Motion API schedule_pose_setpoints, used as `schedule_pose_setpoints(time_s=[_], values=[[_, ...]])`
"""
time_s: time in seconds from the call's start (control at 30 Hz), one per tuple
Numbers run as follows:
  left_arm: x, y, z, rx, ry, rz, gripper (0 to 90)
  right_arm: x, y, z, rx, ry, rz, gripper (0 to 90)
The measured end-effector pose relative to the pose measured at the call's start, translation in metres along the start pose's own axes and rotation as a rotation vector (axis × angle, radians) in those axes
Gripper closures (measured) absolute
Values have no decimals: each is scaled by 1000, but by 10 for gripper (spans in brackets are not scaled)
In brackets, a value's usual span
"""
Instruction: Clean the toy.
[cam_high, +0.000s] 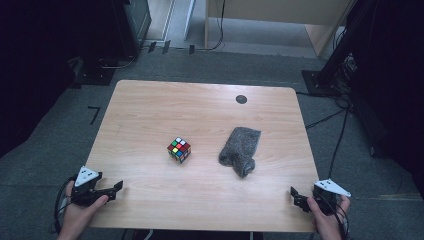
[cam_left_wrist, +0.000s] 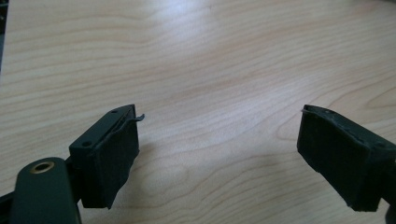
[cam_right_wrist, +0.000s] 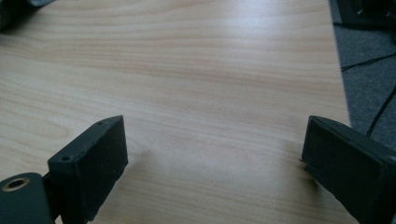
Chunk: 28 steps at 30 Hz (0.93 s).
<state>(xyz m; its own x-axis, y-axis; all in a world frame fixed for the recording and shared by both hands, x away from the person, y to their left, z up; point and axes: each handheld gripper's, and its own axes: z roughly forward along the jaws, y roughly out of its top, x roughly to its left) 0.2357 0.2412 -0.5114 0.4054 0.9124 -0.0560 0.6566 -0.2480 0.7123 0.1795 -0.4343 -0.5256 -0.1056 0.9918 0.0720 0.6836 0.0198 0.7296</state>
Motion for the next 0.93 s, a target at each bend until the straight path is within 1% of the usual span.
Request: schedule_pose_setpoints(time_s=[0.07,0.1,0.13,0.2,0.3,0.5,0.93], values=[[-2,-1,1,7,1,13,132,3,0,1,12,-15,-30,58],[-3,-1,2,15,4,19,132,5,0,2,17,-16,-42,41],[-4,-1,3,28,12,27,133,6,0,3,23,-10,-47,26],[-8,-2,4,27,39,47,135,6,1,3,25,-7,-53,20],[-10,-3,7,11,40,57,134,6,1,3,28,-6,-54,15],[-13,-1,9,7,48,48,143,6,1,3,28,-6,-55,16],[-11,0,10,11,45,50,128,6,1,3,28,-5,-54,16]])
